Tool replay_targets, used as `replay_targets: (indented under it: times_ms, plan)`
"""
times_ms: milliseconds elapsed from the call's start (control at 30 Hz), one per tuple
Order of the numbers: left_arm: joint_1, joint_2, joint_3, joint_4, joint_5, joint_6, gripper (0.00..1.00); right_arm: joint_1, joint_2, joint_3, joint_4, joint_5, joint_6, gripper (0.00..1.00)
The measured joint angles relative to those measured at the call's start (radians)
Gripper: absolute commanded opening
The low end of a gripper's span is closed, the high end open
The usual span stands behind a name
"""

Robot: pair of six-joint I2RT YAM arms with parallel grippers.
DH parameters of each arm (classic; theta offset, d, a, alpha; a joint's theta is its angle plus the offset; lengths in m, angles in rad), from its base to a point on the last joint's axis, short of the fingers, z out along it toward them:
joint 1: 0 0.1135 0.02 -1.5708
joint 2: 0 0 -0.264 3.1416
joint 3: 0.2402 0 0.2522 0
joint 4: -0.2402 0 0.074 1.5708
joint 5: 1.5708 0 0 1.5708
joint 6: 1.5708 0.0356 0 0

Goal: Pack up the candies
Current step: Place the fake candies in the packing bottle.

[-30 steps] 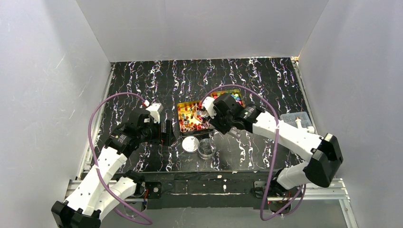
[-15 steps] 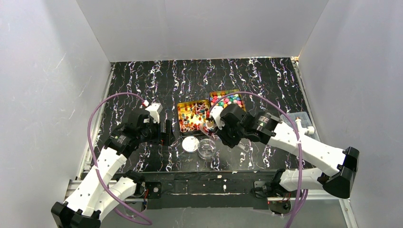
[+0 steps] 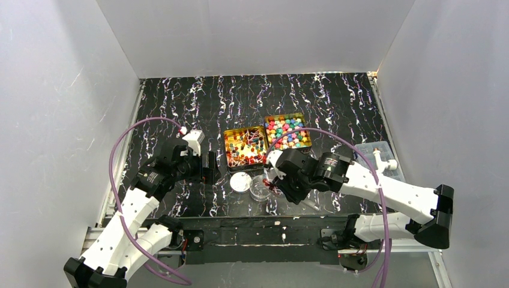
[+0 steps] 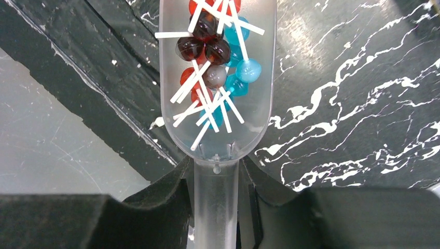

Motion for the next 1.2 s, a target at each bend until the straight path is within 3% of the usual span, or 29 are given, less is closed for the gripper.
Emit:
replay_targets:
  times_ms: [200,500,1200]
  plan:
    - [0.000,0.000,0.000,0.000,-0.003,0.000,0.98,0.039,0.021,-0.008,-0.042,0.007,0.057,0.01]
    - [0.000,-0.014,0.000,0.000,-0.004,0.000,0.98,0.053,0.240,0.064,-0.115,0.035,0.105,0.01]
    - [0.000,-0.053,0.000,-0.001,-0.026,0.000,0.98,0.053,0.364,0.211,-0.289,0.037,0.098,0.01]
